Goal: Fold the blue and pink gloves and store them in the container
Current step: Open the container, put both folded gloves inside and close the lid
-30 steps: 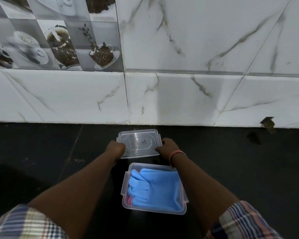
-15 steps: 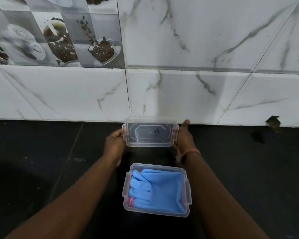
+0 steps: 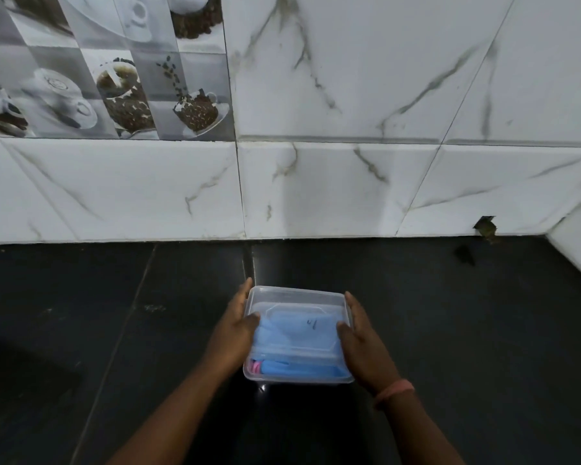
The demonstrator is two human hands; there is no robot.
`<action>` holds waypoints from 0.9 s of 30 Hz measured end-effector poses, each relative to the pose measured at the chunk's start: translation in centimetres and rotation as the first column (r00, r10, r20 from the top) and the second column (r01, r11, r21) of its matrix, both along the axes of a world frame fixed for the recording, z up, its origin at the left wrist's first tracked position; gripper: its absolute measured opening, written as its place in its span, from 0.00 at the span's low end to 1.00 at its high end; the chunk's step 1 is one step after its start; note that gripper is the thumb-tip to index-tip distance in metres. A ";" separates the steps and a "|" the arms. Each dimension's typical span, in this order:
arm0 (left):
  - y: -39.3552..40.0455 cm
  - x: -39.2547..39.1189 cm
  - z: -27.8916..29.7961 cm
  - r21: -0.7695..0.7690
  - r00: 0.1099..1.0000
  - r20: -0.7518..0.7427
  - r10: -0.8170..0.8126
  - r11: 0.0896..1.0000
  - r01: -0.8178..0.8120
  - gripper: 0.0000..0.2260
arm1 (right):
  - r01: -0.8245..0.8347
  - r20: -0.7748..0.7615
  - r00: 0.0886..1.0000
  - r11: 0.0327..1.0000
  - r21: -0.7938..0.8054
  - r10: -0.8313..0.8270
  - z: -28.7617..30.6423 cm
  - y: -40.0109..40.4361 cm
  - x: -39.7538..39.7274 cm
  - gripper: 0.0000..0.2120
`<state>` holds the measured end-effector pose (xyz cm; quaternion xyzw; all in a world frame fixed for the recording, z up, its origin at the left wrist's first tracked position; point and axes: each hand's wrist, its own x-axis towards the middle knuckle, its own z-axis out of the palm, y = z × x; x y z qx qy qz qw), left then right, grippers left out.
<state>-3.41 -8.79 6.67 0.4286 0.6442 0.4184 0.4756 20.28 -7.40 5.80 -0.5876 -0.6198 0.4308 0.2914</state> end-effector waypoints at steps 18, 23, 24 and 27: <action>0.8 2.6 -3.5 -0.096 0.942 -0.299 0.150 0.978 -0.186 0.16 | 0.339 0.017 0.941 0.938 -0.064 -0.339 -1.6 -0.8 -1.9 0.24; 1.2 2.9 -4.3 -0.148 0.931 -0.314 0.187 0.959 -0.242 0.15 | 0.404 -0.118 0.894 0.892 -0.205 -0.432 -1.9 0.3 -2.2 0.25; 1.1 2.8 -4.5 -0.158 0.932 -0.308 0.194 0.955 -0.251 0.15 | 0.401 -0.148 0.886 0.885 -0.236 -0.440 -1.9 0.4 -2.0 0.25; 1.2 2.7 -4.9 -0.178 0.939 -0.250 0.237 0.942 -0.285 0.15 | 0.380 -0.218 0.853 0.852 -0.361 -0.473 -2.2 0.7 -1.2 0.28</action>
